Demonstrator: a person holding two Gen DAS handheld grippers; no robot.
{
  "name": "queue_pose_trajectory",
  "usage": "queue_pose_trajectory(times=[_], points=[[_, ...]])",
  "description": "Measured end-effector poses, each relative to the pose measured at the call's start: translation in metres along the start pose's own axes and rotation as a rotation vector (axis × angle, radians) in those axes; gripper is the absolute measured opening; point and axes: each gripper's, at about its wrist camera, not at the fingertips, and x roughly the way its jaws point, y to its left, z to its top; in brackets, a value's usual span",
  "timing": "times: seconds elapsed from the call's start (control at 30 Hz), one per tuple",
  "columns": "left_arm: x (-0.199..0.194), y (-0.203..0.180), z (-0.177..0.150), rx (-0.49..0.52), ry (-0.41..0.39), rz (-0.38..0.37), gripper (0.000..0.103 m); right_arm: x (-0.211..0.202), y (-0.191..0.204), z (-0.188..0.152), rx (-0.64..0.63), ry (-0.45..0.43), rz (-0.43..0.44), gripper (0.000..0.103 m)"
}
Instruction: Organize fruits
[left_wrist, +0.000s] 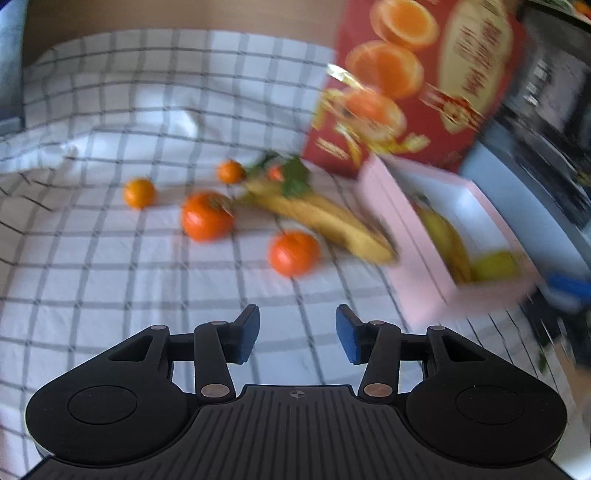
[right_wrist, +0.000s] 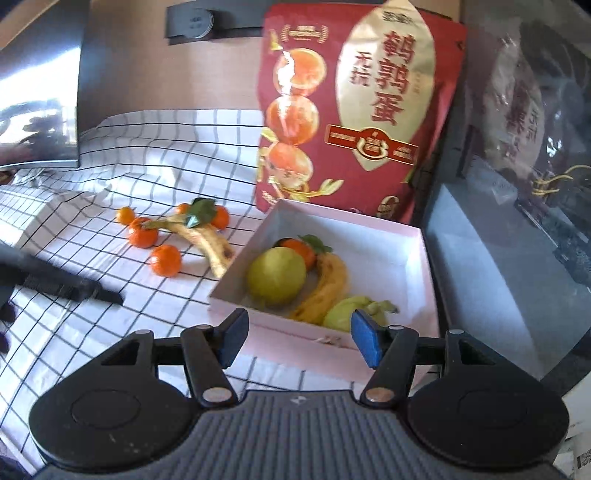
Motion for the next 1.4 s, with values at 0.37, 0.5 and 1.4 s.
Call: queue_pose_trajectory(times=[0.37, 0.5, 1.4], points=[[0.004, 0.009, 0.019, -0.044, -0.014, -0.007, 0.051, 0.001, 0.029, 0.014, -0.025, -0.023, 0.112, 0.062], [-0.007, 0.016, 0.002, -0.037, -0.011, -0.018, 0.051, 0.036, 0.03, 0.055, 0.024, 0.06, 0.198, 0.062], [-0.032, 0.095, -0.037, -0.191, 0.008, -0.014, 0.05, 0.224, 0.106, 0.104, -0.144, 0.414, 0.184, 0.046]])
